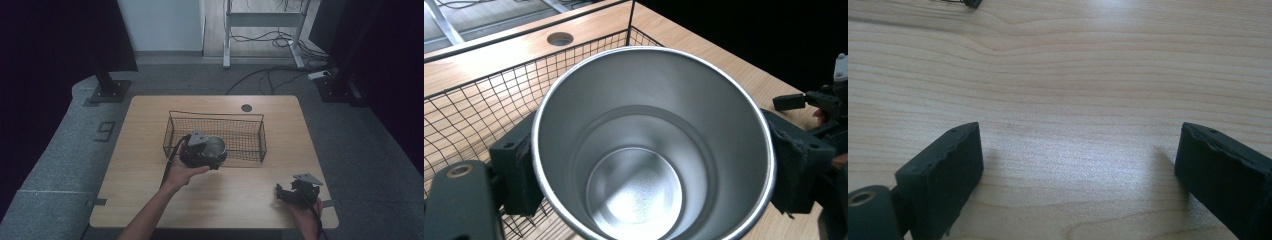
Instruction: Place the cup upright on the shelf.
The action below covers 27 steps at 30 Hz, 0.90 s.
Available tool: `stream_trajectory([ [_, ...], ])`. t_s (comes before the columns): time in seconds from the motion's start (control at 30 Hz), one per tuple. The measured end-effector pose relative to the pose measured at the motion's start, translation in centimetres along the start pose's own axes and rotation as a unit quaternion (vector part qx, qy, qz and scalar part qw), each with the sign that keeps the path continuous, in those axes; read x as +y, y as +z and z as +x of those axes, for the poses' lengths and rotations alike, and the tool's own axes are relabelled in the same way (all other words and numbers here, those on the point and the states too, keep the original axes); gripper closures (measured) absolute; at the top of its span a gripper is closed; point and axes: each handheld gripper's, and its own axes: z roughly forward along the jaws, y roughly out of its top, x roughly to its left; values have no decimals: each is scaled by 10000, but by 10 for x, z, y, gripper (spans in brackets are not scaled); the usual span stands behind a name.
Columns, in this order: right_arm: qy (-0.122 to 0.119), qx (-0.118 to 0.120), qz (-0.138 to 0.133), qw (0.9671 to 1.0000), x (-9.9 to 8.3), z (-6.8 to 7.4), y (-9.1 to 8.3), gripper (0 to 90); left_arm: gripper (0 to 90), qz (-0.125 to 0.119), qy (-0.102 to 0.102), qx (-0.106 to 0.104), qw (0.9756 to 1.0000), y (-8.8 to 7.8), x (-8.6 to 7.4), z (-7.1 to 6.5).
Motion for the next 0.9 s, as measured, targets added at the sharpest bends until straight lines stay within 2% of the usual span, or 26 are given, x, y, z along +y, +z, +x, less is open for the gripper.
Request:
stream_trajectory([
  [0.37,-14,-3,1,10000,0,0,0,53,148,-35,-17,-18,10000,-1,7,3],
  [0.57,-7,-7,-11,10000,0,0,0,53,147,-92,-107,-49,9999,-1,12,8],
  [0.9,-10,-8,-21,10000,0,0,0,53,147,-100,-95,-44,9999,0,18,11],
])
